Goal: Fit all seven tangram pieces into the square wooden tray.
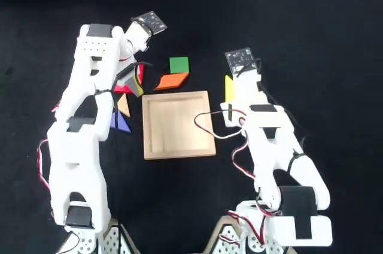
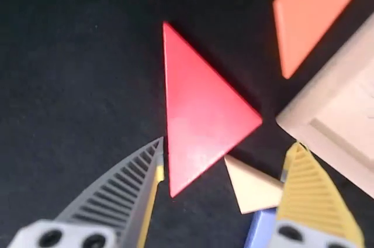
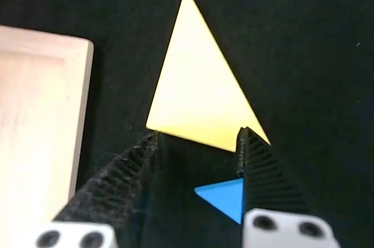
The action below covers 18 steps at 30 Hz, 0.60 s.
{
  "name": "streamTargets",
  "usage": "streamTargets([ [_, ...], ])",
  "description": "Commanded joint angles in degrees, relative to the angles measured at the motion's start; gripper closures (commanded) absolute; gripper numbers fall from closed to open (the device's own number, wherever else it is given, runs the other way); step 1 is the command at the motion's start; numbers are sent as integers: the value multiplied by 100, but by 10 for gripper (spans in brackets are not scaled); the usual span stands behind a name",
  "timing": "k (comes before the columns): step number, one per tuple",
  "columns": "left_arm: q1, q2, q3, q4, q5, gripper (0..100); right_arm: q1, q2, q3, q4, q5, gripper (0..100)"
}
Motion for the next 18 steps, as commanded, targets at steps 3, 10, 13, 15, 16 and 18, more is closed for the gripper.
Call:
streamTargets([
  [3,-57,466,-866,-9,-325,678,88,-31,-171,-123,53,787],
  [10,-66,844,-1112,-9,-334,678,79,-31,-171,-123,53,787],
  [13,-57,923,-1112,-9,-308,678,79,-31,-171,-123,53,787],
  [15,-40,949,-1112,-44,-290,678,79,-31,-171,-123,53,787],
  [16,-40,967,-1121,-53,-255,678,79,-31,-171,-123,53,787],
  [18,-40,1002,-1112,-255,-97,678,79,-31,-171,-123,53,787],
])
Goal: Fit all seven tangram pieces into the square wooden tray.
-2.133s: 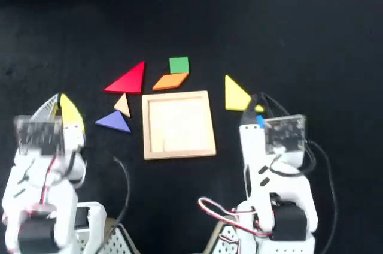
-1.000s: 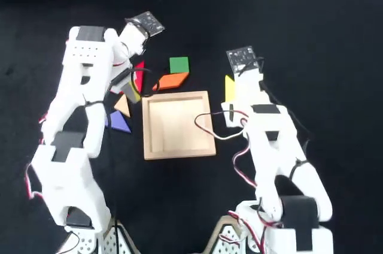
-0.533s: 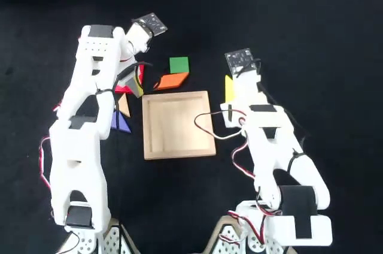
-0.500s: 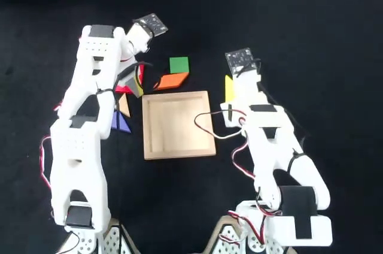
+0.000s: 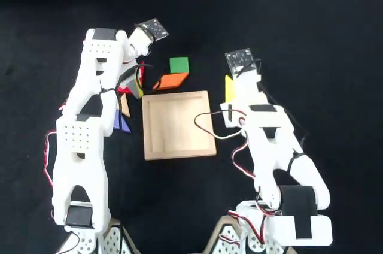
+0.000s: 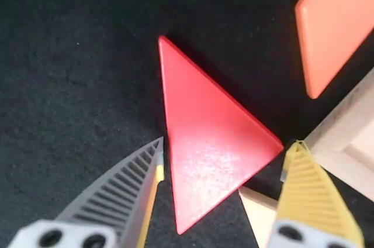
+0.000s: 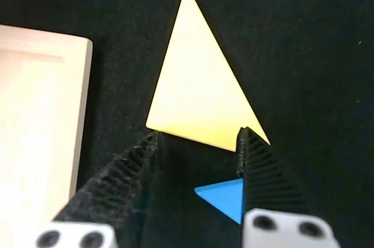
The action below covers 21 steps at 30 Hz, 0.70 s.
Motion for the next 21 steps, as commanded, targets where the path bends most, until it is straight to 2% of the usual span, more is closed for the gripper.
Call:
streamTargets([
  [1,-40,0,-251,-334,211,678,79,-31,-171,-123,53,787],
  [13,101,202,-277,-448,273,678,79,-31,-171,-123,53,787],
  [18,92,193,-277,-457,941,678,79,-31,-180,-123,53,787],
  [21,92,202,-277,-466,1081,678,79,-31,-180,-123,53,787],
])
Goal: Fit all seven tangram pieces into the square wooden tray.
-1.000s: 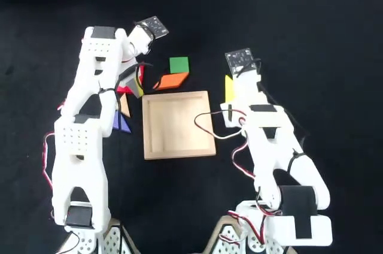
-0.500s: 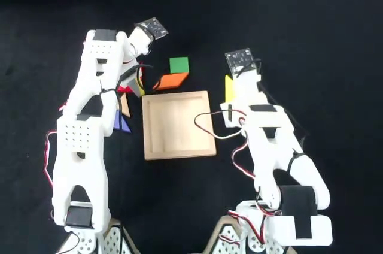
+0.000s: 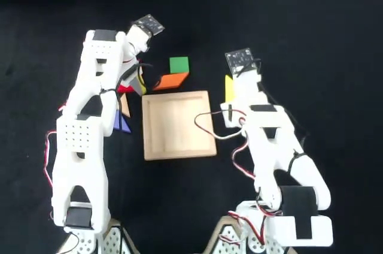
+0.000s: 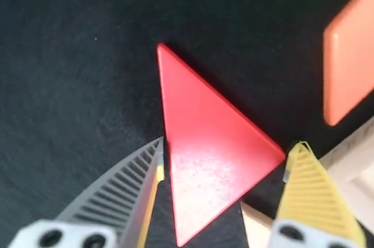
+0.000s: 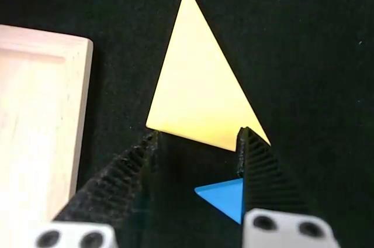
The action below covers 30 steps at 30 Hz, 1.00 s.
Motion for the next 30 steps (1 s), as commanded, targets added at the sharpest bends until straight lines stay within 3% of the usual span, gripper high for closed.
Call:
streamTargets([
  [1,101,-9,-215,-149,316,678,79,-31,-180,-123,53,787],
  [6,40,0,-215,-132,738,678,79,-31,-180,-123,53,787],
  [20,31,9,-207,-132,624,684,70,-31,-180,-123,53,787],
  [27,31,9,-145,-105,220,829,70,-31,-180,-132,53,787],
  [30,40,9,-145,-97,229,844,70,-31,-145,-246,53,787],
])
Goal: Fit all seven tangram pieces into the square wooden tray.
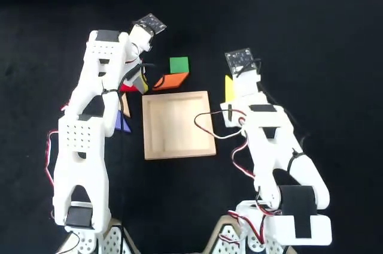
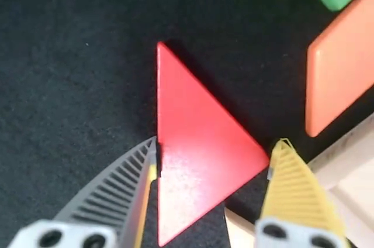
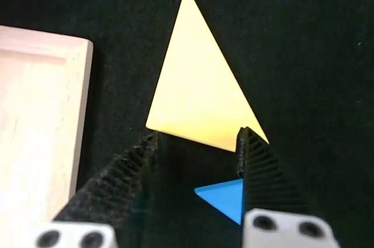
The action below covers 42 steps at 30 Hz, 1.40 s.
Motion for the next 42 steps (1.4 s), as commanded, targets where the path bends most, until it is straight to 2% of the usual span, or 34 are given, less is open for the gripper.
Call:
streamTargets([
  [1,-4,-18,-145,-105,-35,845,70,-31,-145,-211,53,787],
  [7,4,-88,-453,396,-26,848,70,-31,-145,-211,53,787],
  [17,75,-53,-3169,2567,-18,848,70,-31,-145,-220,53,787],
  [21,163,-264,-3248,2558,703,845,79,-31,-145,-220,53,787],
  [26,558,-1240,-2009,2558,1890,845,105,-31,-145,-220,53,787],
  [29,840,-2233,-945,2558,2189,845,114,-31,-145,-220,53,787],
  [31,1051,-2936,-101,2558,2022,845,132,-40,-145,-202,53,787],
  [36,1613,-4378,1868,2462,1037,846,598,-75,-180,-229,44,787],
  [42,2088,-4862,3785,993,387,845,1108,-48,-286,-237,-9,787],
])
